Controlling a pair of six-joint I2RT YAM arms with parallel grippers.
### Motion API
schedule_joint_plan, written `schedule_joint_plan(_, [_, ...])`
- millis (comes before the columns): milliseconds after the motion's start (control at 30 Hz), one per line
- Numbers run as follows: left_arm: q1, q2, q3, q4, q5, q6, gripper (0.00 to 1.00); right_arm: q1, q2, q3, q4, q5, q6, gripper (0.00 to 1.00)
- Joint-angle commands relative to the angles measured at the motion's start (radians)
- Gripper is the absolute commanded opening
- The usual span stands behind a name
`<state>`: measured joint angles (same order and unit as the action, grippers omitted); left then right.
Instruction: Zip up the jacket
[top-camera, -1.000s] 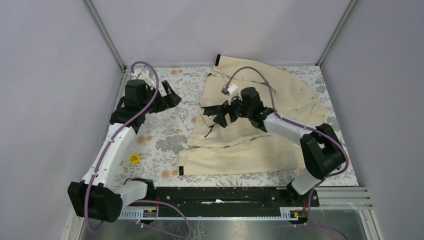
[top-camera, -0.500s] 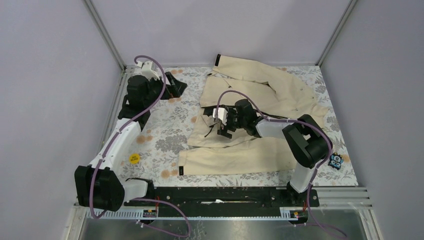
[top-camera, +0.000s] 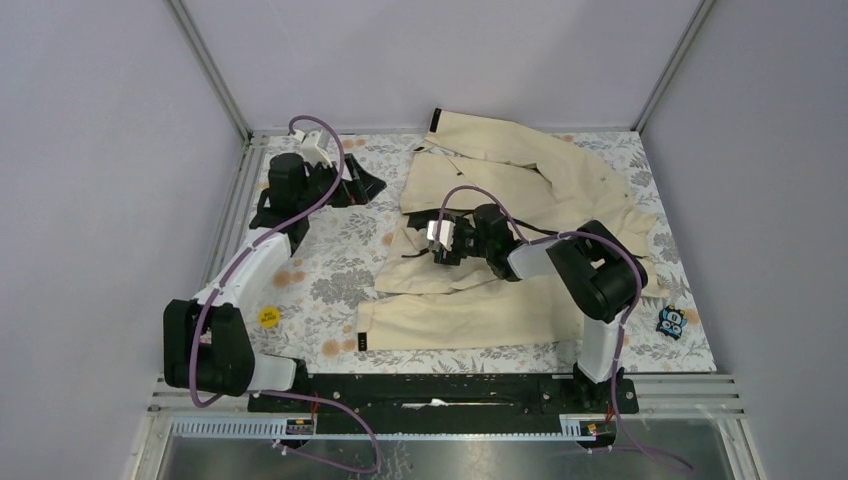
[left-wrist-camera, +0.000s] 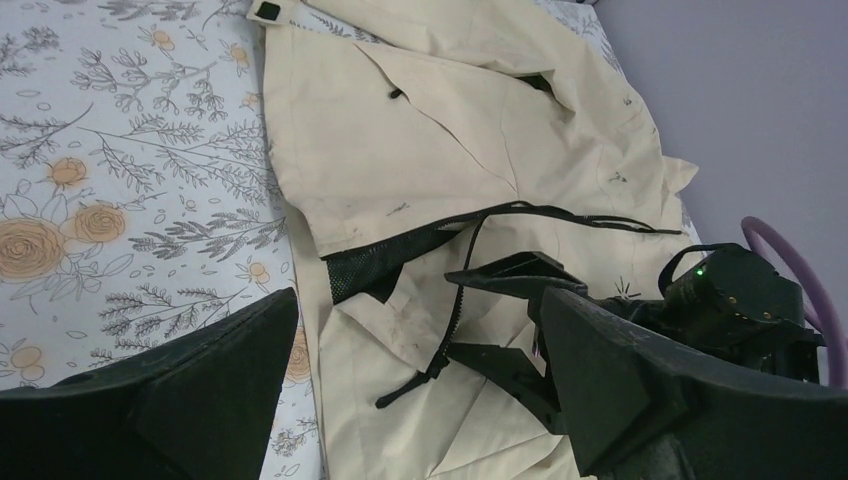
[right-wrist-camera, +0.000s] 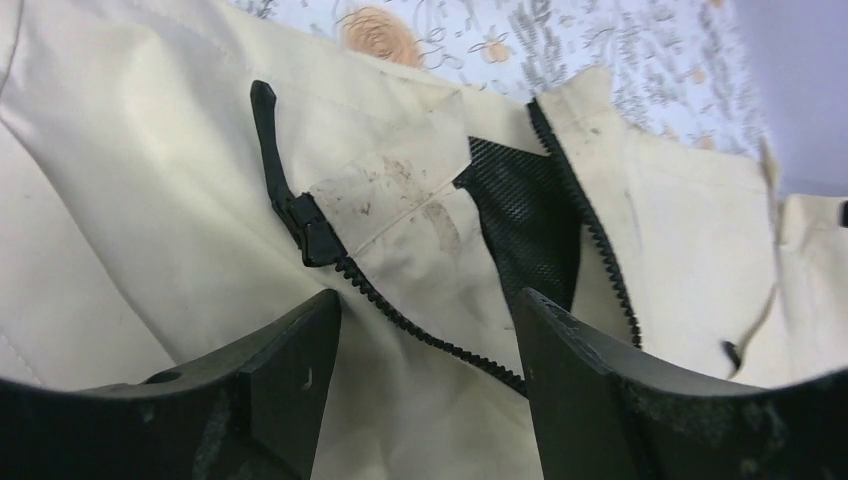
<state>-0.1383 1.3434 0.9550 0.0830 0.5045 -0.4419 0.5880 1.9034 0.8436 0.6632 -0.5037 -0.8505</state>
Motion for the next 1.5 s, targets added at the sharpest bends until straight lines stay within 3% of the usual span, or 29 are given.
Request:
schedule_joint_plan(0, [0.002,0.007,0.046,0.048,0.034,0.009,0.99,-0.001,0.024,-0.026,0.279,0.044,0.007,0.71])
schedule_joint_plan(200, [-0.068,-0.013,0.054,-0.036,-0.062,0.101,0.99,0.001,0.039,-0.023,0.327,0.029,0.016,0.60])
schedule_joint_plan(367, [-0.132,-0.050,0.124,-0.192,-0.096,0.145,0.99,0.003,0.035,-0.039,0.390,0.026,0.040,0.75])
schedule_joint_plan(567, [-0.132,-0.124,0.096,-0.206,-0.116,0.152,0.99,0.022,0.067,-0.001,0.363,0.123,0.010,0.63])
schedule_joint_plan(733, [-0.132,-0.122,0.081,-0.198,-0.139,0.176,0.99,0.023,0.071,0.011,0.346,0.060,0.018,0.62])
schedule_joint_plan(767, [-0.132,-0.118,0.075,-0.190,-0.133,0.177,0.99,0.022,0.074,0.017,0.346,0.053,0.022,0.60])
schedule_joint_plan(933, [-0.132,-0.099,0.029,-0.167,-0.116,0.196,0.99,0.022,0.065,0.033,0.340,0.023,0.032,0.34])
schedule_joint_plan(1033, [-0.132,-0.098,0.005,-0.166,-0.074,0.248,0.99,0.022,0.034,0.090,0.208,-0.057,0.042,0.03])
schedule_joint_plan(1067, [-0.132,-0.099,0.003,-0.167,-0.050,0.255,0.99,0.022,0.027,0.118,0.160,-0.078,0.071,0.00])
schedule_joint_plan(1300, [-0.131,-0.095,-0.157,0.090,0.034,0.222,0.99,0.022,0.101,0.424,-0.332,-0.253,0.240,0.00])
schedule_joint_plan(1467, [-0.129,-0.001,-0.153,0.178,0.117,0.150,0.93,-0.002,0.193,0.600,-0.619,-0.318,0.274,0.00])
